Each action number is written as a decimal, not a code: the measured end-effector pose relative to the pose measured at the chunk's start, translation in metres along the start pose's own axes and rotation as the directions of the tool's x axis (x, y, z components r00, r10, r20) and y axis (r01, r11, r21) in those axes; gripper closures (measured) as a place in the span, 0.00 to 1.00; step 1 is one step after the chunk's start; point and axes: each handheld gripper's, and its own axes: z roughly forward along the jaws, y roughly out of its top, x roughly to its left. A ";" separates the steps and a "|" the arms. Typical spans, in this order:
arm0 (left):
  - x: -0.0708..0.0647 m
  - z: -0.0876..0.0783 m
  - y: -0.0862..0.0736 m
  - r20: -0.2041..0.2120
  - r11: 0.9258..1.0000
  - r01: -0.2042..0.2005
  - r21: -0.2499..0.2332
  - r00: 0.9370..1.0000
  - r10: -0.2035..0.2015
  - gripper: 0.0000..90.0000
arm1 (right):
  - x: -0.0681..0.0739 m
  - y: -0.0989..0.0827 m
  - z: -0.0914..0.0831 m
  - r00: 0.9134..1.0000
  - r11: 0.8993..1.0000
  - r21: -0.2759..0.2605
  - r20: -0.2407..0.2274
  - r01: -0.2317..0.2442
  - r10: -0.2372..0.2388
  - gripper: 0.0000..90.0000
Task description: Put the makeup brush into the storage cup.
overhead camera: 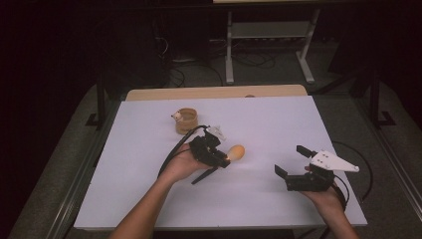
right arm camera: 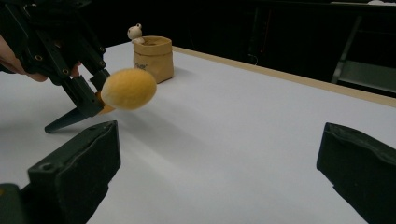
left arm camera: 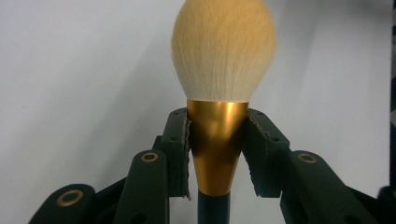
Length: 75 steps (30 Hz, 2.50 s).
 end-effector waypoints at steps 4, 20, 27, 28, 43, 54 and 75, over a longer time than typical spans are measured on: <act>0.000 -0.006 0.000 0.000 0.999 -0.003 -0.039 1.000 0.003 0.70 | 0.000 0.000 -0.001 1.000 1.000 0.001 0.002 0.002 -0.002 0.00; 0.005 -0.026 -0.002 0.010 0.985 0.002 -0.172 1.000 0.000 0.70 | 0.000 0.000 0.000 1.000 1.000 -0.001 0.003 0.003 -0.003 0.00; 0.009 -0.034 -0.004 0.012 0.975 0.012 -0.222 1.000 -0.010 0.70 | 0.000 0.000 0.000 1.000 1.000 0.001 0.001 0.006 -0.006 0.00; 0.010 -0.036 -0.004 0.007 0.975 0.004 -0.222 1.000 -0.002 0.70 | 0.001 0.000 0.000 1.000 1.000 0.002 0.002 0.001 -0.001 0.00; 0.012 -0.049 -0.007 -0.004 0.947 -0.003 -0.322 1.000 0.002 0.70 | 0.001 0.000 0.000 1.000 1.000 0.000 0.001 0.005 -0.005 0.00; 0.015 -0.060 -0.010 -0.005 0.924 0.004 -0.382 1.000 -0.006 0.70 | 0.001 0.000 0.000 1.000 1.000 -0.001 0.000 0.006 -0.006 0.00; 0.023 -0.084 -0.021 -0.076 0.858 0.007 -0.514 0.996 -0.053 0.71 | 0.002 0.000 0.000 1.000 1.000 0.009 -0.002 -0.001 0.001 0.00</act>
